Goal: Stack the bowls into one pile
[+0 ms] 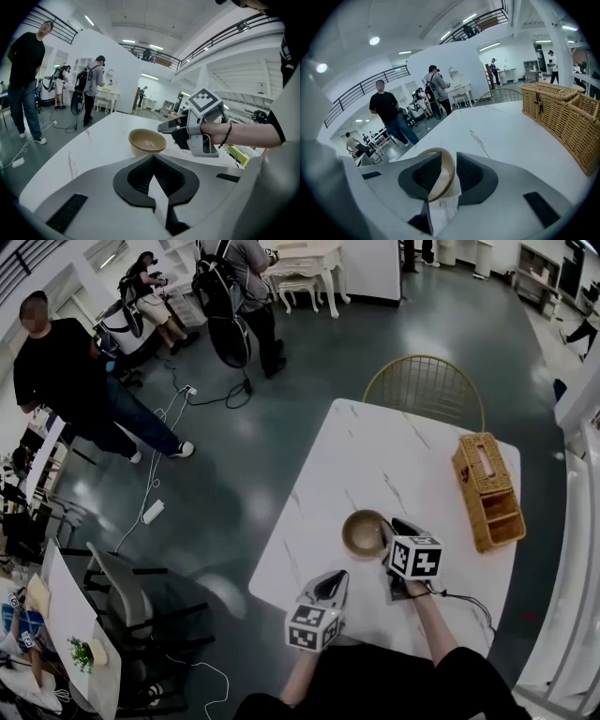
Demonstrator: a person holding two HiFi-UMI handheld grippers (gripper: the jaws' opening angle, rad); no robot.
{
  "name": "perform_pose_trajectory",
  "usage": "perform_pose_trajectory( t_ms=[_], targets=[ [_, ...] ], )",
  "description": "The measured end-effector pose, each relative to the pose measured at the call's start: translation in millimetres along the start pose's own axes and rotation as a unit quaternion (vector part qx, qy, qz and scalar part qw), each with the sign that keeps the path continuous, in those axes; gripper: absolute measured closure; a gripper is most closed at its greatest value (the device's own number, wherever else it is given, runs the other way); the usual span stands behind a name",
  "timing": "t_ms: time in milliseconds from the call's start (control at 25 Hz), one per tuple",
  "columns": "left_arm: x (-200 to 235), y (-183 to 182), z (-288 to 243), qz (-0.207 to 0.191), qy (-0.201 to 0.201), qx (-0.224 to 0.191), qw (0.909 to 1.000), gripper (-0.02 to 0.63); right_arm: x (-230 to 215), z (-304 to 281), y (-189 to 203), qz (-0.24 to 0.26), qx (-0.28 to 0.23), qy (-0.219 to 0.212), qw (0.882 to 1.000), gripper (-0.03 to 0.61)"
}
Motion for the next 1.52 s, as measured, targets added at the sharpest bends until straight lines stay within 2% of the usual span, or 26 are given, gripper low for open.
perform_pose_trajectory(
  t_ms=[120, 240, 560, 800, 960, 1240, 1520],
  targets=[
    [-1.0, -9.3, 2.1, -0.01, 0.001, -0.016, 0.9998, 0.6, -3.1, 12.7, -4.6, -0.006, -0.014, -0.028, 1.0, 0.534],
    [-3.1, -23.9, 4.4, -0.022, 0.003, -0.034, 0.9992, 0.6, -5.5, 27.8, -11.7, 0.009, -0.038, -0.051, 0.998, 0.554],
    [-15.2, -61.4, 10.4, -0.06, 0.01, -0.079, 0.995, 0.6, -18.1, 83.9, -37.3, 0.034, -0.138, -0.075, 0.987, 0.56],
    [-33.3, -85.4, 15.9, -0.087, 0.022, -0.107, 0.9902, 0.6, -34.4, 134.0, -48.6, 0.023, -0.2, -0.088, 0.975, 0.56],
    [-48.5, -105.0, 19.2, -0.108, 0.037, -0.13, 0.9849, 0.6, -47.6, 167.1, -56.3, 0.017, -0.246, -0.083, 0.966, 0.56],
    [-71.0, -129.9, 26.7, -0.145, 0.059, -0.164, 0.9739, 0.6, -73.9, 220.9, -61.2, 0.016, -0.311, -0.046, 0.949, 0.565],
    [-86.6, -143.2, 31.7, -0.157, 0.061, -0.192, 0.9668, 0.6, -98.4, 262.5, -62.7, 0.001, -0.359, -0.01, 0.933, 0.565]
  ],
)
Point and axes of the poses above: the fingertips, and each gripper's own axes: z backward along the fingers, x to its left, y out of its underside, the point moved 4 cm from there along z, backward along the fingers, and after that the axes turned 12 degrees about y, right-handed, at the moved point
